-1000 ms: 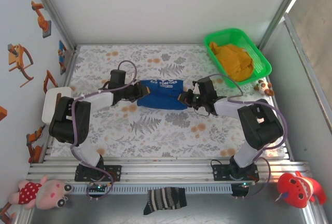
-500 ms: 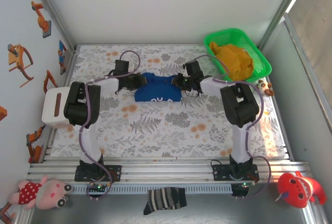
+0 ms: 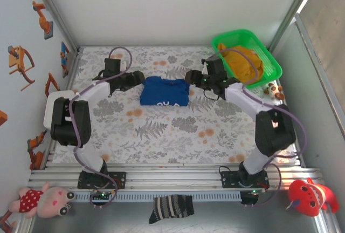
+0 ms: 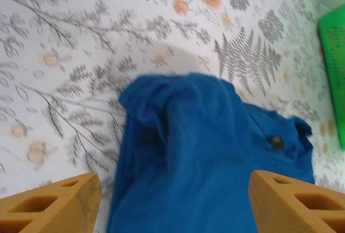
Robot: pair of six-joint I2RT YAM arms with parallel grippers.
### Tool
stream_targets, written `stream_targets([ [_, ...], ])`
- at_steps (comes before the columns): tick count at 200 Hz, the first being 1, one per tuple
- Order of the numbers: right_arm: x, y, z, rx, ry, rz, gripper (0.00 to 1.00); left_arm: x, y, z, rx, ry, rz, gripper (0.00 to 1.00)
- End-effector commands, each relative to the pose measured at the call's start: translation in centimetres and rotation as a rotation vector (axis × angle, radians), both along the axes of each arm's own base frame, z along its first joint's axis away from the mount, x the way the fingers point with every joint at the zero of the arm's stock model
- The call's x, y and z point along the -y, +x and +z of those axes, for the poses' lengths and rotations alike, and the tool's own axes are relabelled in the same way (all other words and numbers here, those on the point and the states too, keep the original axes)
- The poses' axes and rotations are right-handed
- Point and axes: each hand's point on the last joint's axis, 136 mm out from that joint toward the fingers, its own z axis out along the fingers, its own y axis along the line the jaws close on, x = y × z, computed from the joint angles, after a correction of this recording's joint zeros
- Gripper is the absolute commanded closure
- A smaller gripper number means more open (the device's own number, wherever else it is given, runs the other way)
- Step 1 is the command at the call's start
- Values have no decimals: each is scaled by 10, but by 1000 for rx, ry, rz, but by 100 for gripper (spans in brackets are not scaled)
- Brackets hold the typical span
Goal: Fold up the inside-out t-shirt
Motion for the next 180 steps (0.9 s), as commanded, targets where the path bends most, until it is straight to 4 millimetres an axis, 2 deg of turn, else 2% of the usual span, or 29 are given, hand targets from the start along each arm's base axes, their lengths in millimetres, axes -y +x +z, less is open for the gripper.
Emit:
stream_targets([
  [1,17,-20,-9,-26,-33,-33,41,10,-41,-39,-161,-25,-29,28],
  [26,25,-35,5,-4,-33,-37,41,22,-52,-60,-205,-22,-61,27],
  [54,35,-53,15,11,-42,-40,41,36,-46,-81,-255,-30,-88,29],
  [64,40,-59,15,11,-55,-47,41,41,-41,-81,-254,-59,-92,44],
  [80,50,-69,14,13,-83,-60,40,43,-29,-76,-238,-109,-71,85],
  [89,57,-75,13,11,-98,-71,40,38,-21,-71,-227,-124,-50,100],
  [113,75,-84,8,0,-126,-100,39,6,-4,-56,-198,-125,16,100],
  [161,102,-90,-3,-17,-159,-149,38,-88,10,-34,-183,-59,124,100],
  [166,104,-91,-3,-18,-167,-153,38,-98,11,-32,-182,-49,131,93],
  [172,108,-91,-3,-19,-182,-164,36,-111,12,-29,-183,-27,141,77],
  [177,113,-92,-4,-21,-197,-177,34,-121,11,-27,-186,-8,151,56],
  [180,116,-92,-4,-23,-209,-187,32,-127,12,-24,-184,4,159,47],
])
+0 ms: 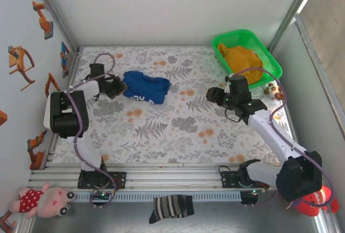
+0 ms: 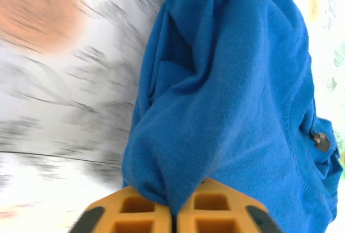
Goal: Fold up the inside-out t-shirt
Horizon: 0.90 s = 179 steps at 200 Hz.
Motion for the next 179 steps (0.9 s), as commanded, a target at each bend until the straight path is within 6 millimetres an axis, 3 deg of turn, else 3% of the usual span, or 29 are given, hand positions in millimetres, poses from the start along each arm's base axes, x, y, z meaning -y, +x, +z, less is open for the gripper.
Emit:
stream_targets([
  [1,21,-5,-1,4,-84,-40,31,-38,-3,29,19,87,-12,43],
  [9,32,-6,-1,0,-122,-72,24,-52,-3,38,31,117,2,16],
  [13,37,-6,-1,-1,-142,-90,7,-59,-4,44,36,136,11,1],
  [18,45,-7,-1,-6,-169,-111,1,-68,-4,52,50,161,24,3],
  [54,107,-3,2,-8,-423,-313,1,-102,-18,114,202,322,109,3],
  [86,155,8,6,163,-637,-521,1,-136,-41,153,335,527,254,3],
  [104,177,12,0,203,-748,-589,1,-141,-49,150,422,587,268,3],
  [133,192,22,-36,214,-880,-572,1,-141,-53,109,457,603,295,3],
  [151,181,38,-58,277,-884,-469,1,-138,-53,82,437,652,298,3],
  [169,162,53,-50,441,-785,-387,0,-113,-41,72,595,707,223,3],
  [179,158,58,-51,477,-743,-350,1,-102,-40,60,586,766,154,3],
])
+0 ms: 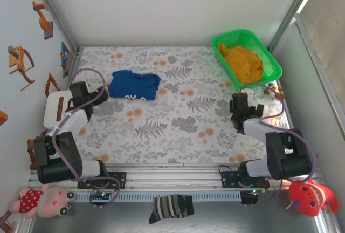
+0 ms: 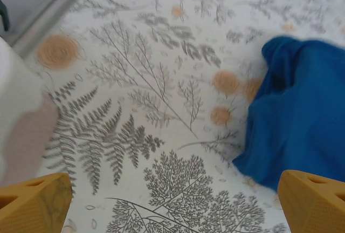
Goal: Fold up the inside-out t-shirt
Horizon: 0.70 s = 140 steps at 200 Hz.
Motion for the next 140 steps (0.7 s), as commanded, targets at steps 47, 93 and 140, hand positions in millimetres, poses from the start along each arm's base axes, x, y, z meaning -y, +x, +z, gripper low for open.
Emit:
stream_targets([
  [47,-3,53,19,284,232,213,1,35,28,-6,217,202,-159,3],
  [93,-5,53,18,287,225,222,1,34,29,-7,220,182,-165,3],
  [140,-6,55,18,286,236,235,1,34,29,-7,216,177,-168,3],
])
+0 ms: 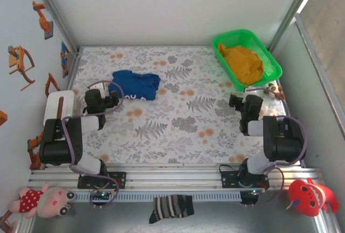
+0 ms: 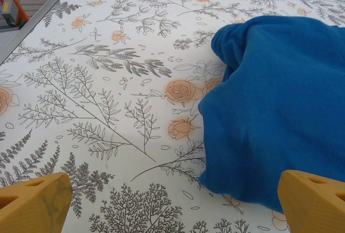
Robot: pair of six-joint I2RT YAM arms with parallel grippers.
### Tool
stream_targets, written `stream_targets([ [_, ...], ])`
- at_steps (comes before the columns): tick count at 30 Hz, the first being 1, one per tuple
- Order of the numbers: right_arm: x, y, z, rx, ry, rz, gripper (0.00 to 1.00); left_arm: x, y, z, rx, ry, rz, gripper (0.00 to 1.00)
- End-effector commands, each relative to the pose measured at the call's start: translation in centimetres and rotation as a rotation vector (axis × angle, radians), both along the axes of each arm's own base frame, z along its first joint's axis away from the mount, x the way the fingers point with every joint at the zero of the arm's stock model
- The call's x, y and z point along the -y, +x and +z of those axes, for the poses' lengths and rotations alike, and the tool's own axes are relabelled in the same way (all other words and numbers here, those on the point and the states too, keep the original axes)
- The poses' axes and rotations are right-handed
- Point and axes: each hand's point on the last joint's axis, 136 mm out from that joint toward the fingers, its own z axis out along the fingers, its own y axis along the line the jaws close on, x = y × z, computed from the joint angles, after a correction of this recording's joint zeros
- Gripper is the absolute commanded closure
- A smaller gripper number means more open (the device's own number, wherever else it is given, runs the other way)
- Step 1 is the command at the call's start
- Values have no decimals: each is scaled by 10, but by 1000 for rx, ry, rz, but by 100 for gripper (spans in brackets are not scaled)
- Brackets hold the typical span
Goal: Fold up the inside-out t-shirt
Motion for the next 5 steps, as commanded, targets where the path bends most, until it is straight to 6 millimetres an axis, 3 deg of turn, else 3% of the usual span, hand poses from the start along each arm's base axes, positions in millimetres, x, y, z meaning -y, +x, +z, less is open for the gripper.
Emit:
stream_targets([
  [1,-2,11,17,61,18,14,1,0,6,12,43,10,-15,3],
  [5,-1,9,16,61,11,12,1,0,6,12,42,11,-14,3],
])
